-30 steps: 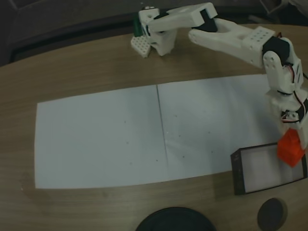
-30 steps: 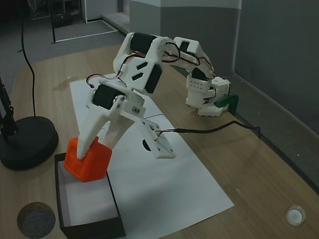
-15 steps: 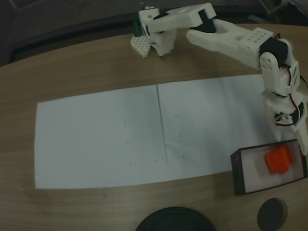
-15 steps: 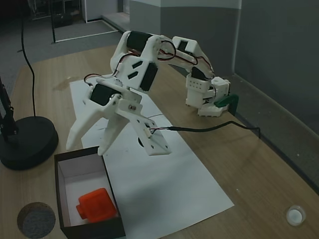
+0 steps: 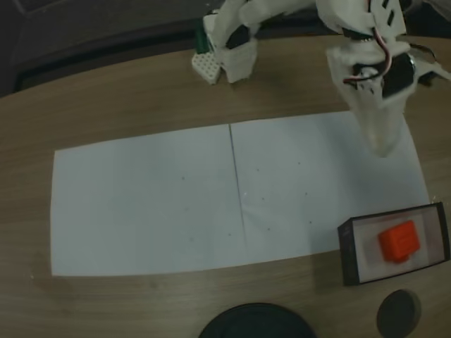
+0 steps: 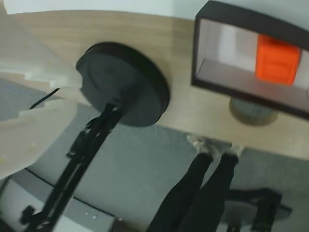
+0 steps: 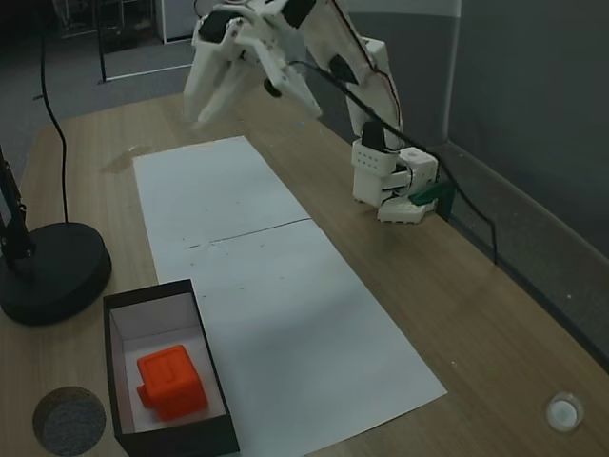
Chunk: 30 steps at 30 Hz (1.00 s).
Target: Grab a orange square and put it in the box.
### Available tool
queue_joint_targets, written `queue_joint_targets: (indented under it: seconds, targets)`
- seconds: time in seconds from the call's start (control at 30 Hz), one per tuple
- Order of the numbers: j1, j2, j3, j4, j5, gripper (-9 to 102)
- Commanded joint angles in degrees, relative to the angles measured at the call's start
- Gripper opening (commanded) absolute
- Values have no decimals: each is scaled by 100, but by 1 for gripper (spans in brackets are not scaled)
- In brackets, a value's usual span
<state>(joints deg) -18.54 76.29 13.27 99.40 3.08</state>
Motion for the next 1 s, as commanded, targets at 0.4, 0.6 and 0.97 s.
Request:
queue_joint_targets:
  seconds: [0.4, 0.6, 0.97]
  targets:
    - [2276, 6530, 4623, -44, -26, 0]
    - [2268, 8191, 6161, -132, -237, 0]
    - [2259, 9791, 7629, -325, -536, 0]
